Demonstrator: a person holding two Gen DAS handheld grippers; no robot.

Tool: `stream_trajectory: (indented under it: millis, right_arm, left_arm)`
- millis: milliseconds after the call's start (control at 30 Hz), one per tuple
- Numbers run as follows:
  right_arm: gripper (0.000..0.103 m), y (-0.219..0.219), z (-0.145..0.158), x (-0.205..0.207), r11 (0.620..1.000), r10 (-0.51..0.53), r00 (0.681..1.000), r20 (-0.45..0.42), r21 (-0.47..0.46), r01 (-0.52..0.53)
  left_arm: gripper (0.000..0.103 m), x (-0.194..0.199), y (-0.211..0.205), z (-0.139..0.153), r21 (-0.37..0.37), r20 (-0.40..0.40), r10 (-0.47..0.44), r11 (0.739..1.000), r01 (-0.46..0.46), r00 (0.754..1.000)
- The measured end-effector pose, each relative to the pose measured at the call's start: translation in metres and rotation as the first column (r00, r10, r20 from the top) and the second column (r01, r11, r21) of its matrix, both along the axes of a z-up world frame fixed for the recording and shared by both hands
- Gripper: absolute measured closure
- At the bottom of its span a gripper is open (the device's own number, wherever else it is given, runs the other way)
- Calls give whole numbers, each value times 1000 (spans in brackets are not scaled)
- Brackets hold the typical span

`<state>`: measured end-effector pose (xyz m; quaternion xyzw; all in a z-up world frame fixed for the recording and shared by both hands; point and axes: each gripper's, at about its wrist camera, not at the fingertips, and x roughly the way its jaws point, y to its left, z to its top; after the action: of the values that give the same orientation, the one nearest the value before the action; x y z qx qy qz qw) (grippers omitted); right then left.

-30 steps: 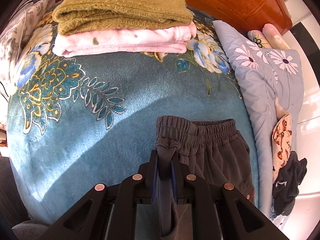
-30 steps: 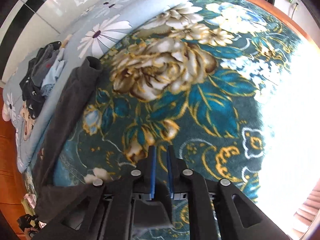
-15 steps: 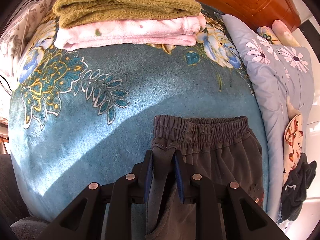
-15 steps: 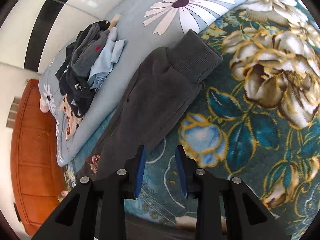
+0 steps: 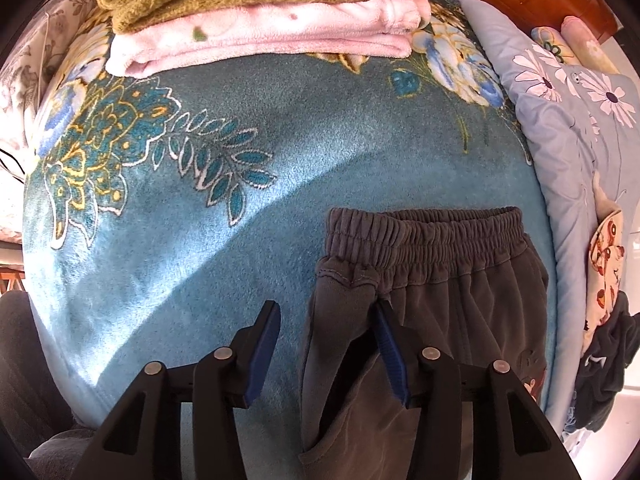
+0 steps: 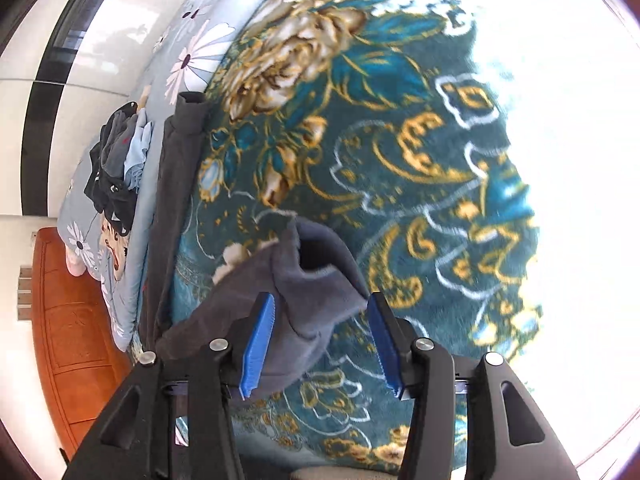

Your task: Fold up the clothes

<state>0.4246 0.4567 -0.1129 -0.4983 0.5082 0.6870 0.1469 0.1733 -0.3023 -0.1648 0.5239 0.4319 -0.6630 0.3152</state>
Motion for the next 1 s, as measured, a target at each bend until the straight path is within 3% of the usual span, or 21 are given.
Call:
stream_trajectory:
  millis: [167, 367, 467, 600, 700, 733, 767, 800, 867, 1000]
  right_arm:
    - [50, -35, -34, 1, 991, 29, 1000, -2, -129, -30]
    - [50, -57, -42, -31, 991, 97, 994, -41, -92, -100]
    - [50, -60, -43, -40, 992, 89, 994, -64, -87, -95]
    - [51, -60, -49, -39, 992, 69, 995, -67, -102, -76]
    - [73, -59, -52, -38, 993, 53, 997, -59, -107, -59]
    - [89, -57, -51, -39, 993, 50, 997, -54, -105, -55]
    - [96, -54, -49, -40, 993, 46, 997, -61, -109, -53]
    - [96, -51, -47, -42, 992, 42, 997, -67, -114, -50]
    - [98, -46, -38, -48, 992, 39, 994, -101, -119, -51]
    - [98, -32, -3, -79, 989, 45, 974, -223, -125, -74]
  left_arm:
    - [43, 8, -3, 8, 37, -50, -4, 999, 6, 999]
    - [34, 27, -16, 12, 110, -128, 84, 991, -70, 988]
    - [32, 31, -21, 4, 149, -113, 111, 984, -93, 987]
    - [32, 27, -14, -8, 188, -83, 75, 980, -58, 994]
    - [34, 19, -6, -7, 149, -73, 18, 989, -7, 997]
    - [42, 17, -5, -5, 136, -79, 6, 991, 5, 997]
    - [73, 16, -4, -4, 125, -91, -2, 992, 14, 996]
    - [88, 15, -4, -2, 114, -102, -11, 993, 22, 995]
    - [98, 16, -5, 2, 119, -147, -7, 993, 24, 989]
    - [99, 20, -7, 19, 197, -263, 12, 980, 41, 965]
